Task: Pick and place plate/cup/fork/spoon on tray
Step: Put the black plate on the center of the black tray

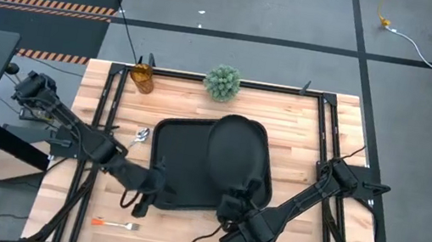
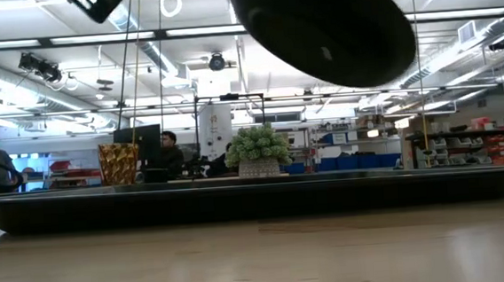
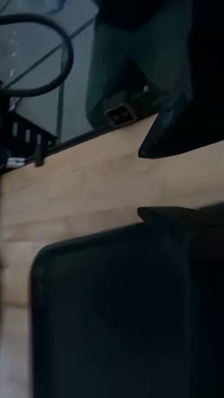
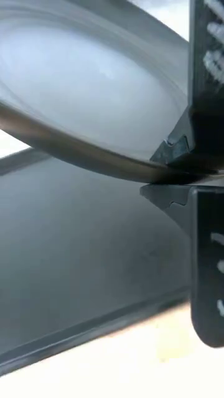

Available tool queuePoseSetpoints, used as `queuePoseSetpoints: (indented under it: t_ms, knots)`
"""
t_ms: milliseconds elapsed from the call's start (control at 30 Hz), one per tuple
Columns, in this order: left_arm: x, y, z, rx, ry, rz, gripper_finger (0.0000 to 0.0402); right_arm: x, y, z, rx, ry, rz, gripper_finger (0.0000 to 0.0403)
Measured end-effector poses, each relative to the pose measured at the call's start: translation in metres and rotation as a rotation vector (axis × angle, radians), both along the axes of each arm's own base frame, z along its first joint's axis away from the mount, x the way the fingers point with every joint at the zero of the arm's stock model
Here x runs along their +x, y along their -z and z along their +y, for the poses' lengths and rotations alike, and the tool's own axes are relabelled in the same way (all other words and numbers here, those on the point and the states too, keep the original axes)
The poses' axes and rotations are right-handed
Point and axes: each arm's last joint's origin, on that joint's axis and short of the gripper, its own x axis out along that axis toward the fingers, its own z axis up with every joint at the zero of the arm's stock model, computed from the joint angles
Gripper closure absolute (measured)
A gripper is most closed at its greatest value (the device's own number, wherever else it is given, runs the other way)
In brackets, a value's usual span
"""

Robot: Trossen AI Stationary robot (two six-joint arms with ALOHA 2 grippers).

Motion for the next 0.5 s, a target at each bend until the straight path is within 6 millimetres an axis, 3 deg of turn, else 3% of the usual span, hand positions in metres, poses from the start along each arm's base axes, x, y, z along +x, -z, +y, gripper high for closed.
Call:
queuePoseSetpoints:
  t_ms: [167,367,500]
  knots:
    - [-0.007,0.003,-0.015,-0.052,0.015,0.026,0.0260,0.010,0.006,-0.003,-0.064,-0.155,0.092,0.0390]
    - [-0.014,0.003,-0.025,-0.101,0.028,0.045,0.0260,0.032,0.029,-0.009,0.035,-0.380,0.203,0.0390]
    - [-0.020,0.005,-0.032,-0.190,-0.009,0.102,0.0260,0.042,0.044,-0.028,0.124,-0.410,0.277,0.0390]
